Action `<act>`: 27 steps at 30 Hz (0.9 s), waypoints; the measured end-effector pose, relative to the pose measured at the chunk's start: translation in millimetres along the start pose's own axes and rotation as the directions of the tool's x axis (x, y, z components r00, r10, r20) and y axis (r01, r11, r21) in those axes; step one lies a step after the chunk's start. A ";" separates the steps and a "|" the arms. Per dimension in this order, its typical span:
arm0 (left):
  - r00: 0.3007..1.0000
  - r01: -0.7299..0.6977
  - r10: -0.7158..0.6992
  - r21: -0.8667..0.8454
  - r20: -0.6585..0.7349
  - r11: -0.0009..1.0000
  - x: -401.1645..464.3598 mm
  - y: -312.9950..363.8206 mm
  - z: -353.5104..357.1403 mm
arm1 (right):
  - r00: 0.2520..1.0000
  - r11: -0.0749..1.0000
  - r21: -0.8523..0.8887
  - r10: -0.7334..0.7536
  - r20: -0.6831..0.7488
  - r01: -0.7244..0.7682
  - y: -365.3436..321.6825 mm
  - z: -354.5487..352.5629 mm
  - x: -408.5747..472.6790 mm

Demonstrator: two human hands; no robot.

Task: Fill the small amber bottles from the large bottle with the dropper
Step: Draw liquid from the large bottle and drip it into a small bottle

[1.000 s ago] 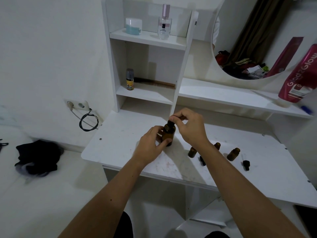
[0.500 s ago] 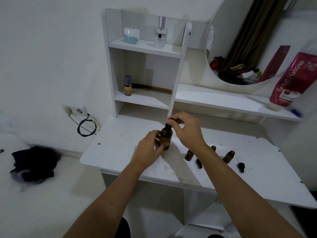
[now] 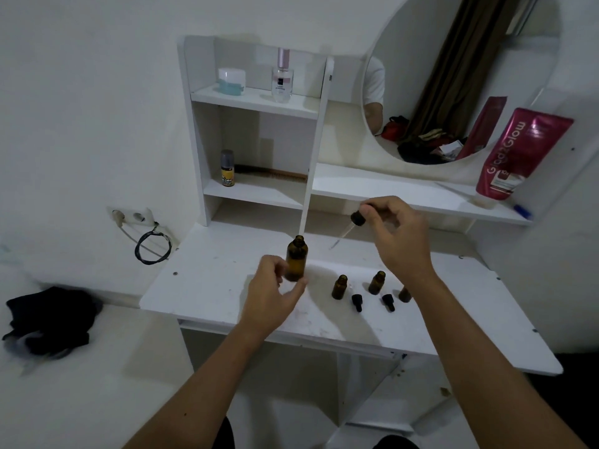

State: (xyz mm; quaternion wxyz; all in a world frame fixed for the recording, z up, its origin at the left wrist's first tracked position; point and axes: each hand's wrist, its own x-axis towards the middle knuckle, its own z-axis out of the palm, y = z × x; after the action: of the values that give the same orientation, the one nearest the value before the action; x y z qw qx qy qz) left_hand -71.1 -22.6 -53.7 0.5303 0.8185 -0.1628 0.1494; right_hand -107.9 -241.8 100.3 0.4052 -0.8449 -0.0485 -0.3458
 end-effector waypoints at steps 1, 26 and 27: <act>0.998 -0.050 0.050 0.011 0.039 0.999 -6.2 2.5 5.0 | 1.000 1.000 -0.012 0.006 0.008 -0.006 5.2 -3.9 -7.0; 0.965 0.011 -0.041 0.115 0.258 0.993 5.2 21.7 73.7 | 0.990 0.991 -0.135 0.003 0.141 0.016 53.8 17.3 -50.9; 0.965 0.003 -0.034 0.117 0.260 0.993 5.5 21.6 73.8 | 0.992 0.990 -0.137 0.004 0.128 0.014 54.7 18.5 -50.6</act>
State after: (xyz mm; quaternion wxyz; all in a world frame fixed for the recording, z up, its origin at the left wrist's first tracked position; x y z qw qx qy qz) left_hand -70.0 -99.2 -62.7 0.4571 0.8620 -0.2147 0.0443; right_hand -116.3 -255.0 25.1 0.3411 -0.8912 -0.0524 -0.2944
